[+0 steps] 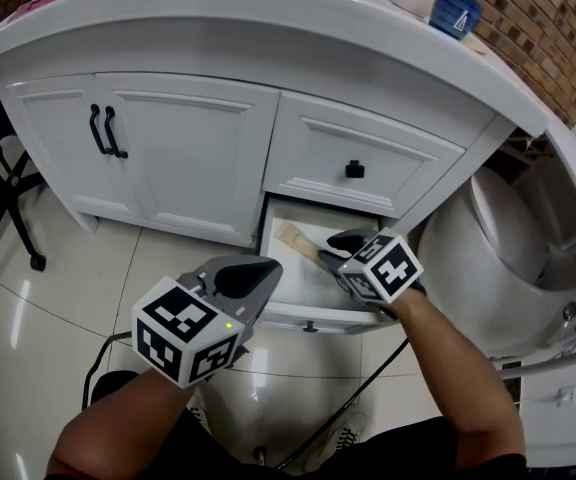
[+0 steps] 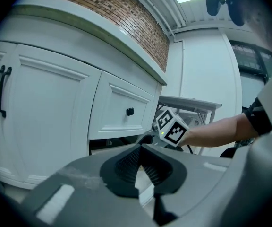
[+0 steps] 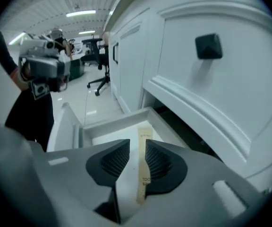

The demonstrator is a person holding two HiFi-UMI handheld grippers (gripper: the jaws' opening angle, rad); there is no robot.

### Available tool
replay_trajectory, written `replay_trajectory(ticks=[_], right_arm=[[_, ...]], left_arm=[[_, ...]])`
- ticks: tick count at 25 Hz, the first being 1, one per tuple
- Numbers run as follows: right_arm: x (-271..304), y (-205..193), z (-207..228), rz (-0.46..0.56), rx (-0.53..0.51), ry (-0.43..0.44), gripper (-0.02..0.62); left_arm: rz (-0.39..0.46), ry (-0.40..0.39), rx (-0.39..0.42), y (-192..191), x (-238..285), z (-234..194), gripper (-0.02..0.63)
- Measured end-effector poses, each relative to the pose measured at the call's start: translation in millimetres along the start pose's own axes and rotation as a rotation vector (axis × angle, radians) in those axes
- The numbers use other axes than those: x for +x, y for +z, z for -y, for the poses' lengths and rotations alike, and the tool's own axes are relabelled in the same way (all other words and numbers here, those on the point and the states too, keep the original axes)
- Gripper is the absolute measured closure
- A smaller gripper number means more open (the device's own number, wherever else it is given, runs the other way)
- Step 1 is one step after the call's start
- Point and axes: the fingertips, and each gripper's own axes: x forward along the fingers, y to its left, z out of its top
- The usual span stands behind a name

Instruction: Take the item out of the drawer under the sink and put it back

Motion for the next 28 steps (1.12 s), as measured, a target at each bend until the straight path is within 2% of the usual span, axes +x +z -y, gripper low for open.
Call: replay_trajectory(ticks=[3,6,19,21,22,25,28], right_arm=[[34,-21,8,-0.129,-0.061,0.026,0.499],[57,-39,16,-0.187,-0.039,0.045,0.499],[82,-49,27,-0.223,0.023,0.044,0.506],[79,-44,26,-0.208,-0.004,0.029,0.533],[77,-38,21,-0.187,-0.023,0.030,0.567],[69,-26,5,-0.145,-0.075,0.035,0.573],[56,-22,5,-0.140,-0.111,-0.018,0.575]], left_arm=[[0.000,0.005,-0.006,-1,0,-5,0.600],[0.002,0.002,-0.014,-1,2,-7,0.600],[-0.015,-0.003,-0.049,-12,7,-15,0.600],[-0.014,-0.006,-0.049,-11,7,-14,0.600],[-0.013,-0.009,-0.049,-10,8,-13,0.600],[-0.008,-0.021,-0.046,-7,8,-8,0.600],[-0.004,-0.028,-0.038,-5,7,-3,0.600]])
